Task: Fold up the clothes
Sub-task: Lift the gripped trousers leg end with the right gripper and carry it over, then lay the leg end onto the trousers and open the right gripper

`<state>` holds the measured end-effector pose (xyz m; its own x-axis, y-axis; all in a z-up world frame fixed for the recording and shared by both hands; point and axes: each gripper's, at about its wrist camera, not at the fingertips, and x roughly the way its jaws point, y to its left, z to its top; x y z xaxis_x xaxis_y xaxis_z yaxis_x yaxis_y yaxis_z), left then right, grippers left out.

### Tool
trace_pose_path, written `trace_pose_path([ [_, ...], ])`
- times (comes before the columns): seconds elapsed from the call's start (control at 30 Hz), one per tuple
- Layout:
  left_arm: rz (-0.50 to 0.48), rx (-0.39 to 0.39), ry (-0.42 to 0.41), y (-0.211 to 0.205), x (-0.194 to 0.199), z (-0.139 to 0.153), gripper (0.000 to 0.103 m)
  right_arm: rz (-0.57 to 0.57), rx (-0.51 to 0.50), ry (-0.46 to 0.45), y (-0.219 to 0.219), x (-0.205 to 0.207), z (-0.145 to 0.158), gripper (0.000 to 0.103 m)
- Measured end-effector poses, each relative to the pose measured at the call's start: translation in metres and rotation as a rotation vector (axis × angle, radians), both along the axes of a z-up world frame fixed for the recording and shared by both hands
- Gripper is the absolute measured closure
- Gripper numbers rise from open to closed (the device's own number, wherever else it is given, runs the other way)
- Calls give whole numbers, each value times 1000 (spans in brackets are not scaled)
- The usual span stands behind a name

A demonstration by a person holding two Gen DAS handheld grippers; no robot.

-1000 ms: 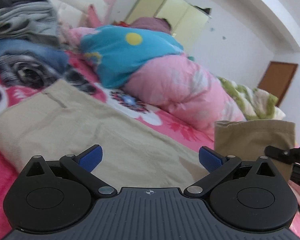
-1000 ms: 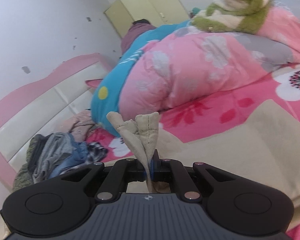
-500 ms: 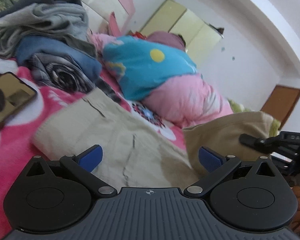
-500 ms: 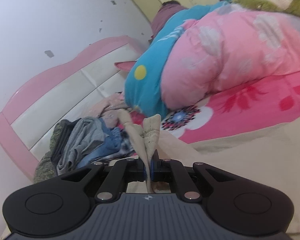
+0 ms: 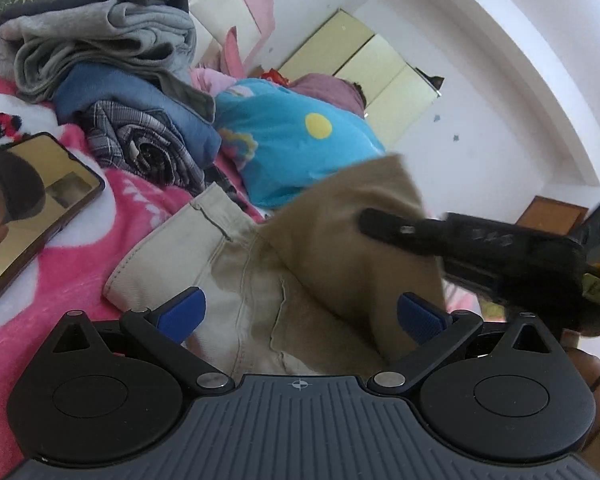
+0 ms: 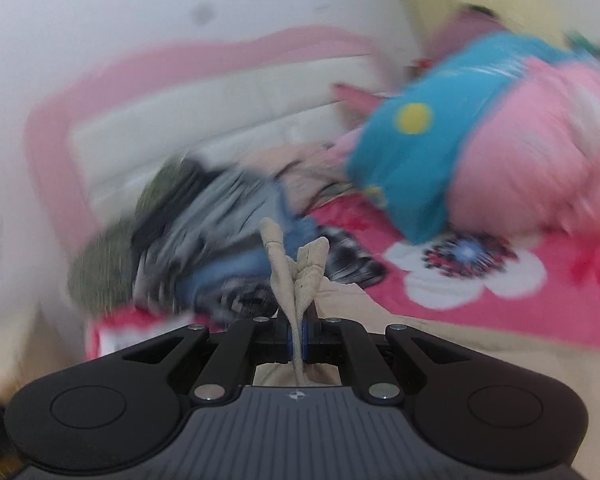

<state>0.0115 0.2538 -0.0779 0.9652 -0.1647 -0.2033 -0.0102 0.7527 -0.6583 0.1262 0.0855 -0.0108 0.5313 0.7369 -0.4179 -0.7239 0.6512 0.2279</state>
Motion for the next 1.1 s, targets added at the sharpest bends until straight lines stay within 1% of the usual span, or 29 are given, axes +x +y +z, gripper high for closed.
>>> trace_pose_path([
  [0.13, -6, 8, 4, 0, -3, 0, 0, 144, -207, -150, 38, -26, -8, 99],
  [0.2, -6, 18, 10, -1, -4, 1, 0, 187, -247, -172, 45, -32, -9, 99],
  [0.3, -15, 38, 25, -3, -5, 2, 0, 209, -279, -201, 49, -37, -6, 99],
  [0.5, -29, 56, 51, -3, -10, 2, 0, 237, -274, -235, 60, -40, 2, 99],
  [0.57, -28, 66, 63, -2, -13, 2, 0, 264, -294, -253, 68, -41, 1, 99],
  [0.63, -34, 87, 100, -2, -14, 1, 0, 301, -321, -251, 74, -40, -4, 99],
  [0.77, -65, 115, 156, -3, -16, -3, 0, 355, -358, -207, 83, -40, -15, 99],
  [0.9, -79, 144, 156, -7, -20, -2, 0, 392, -381, -159, 92, -38, -28, 99],
  [0.93, -83, 145, 159, -7, -20, -2, 0, 399, -380, -132, 92, -35, -32, 99],
  [0.97, -86, 147, 163, -8, -20, -3, 0, 413, -381, -95, 93, -32, -36, 98],
  [1.03, -85, 155, 168, -8, -19, -3, 0, 410, -369, -50, 94, -28, -39, 96],
  [1.07, -84, 158, 169, -8, -19, -2, 0, 409, -361, -29, 94, -27, -40, 93],
  [1.1, -82, 161, 169, -9, -18, -2, 0, 410, -340, -8, 93, -26, -39, 87],
])
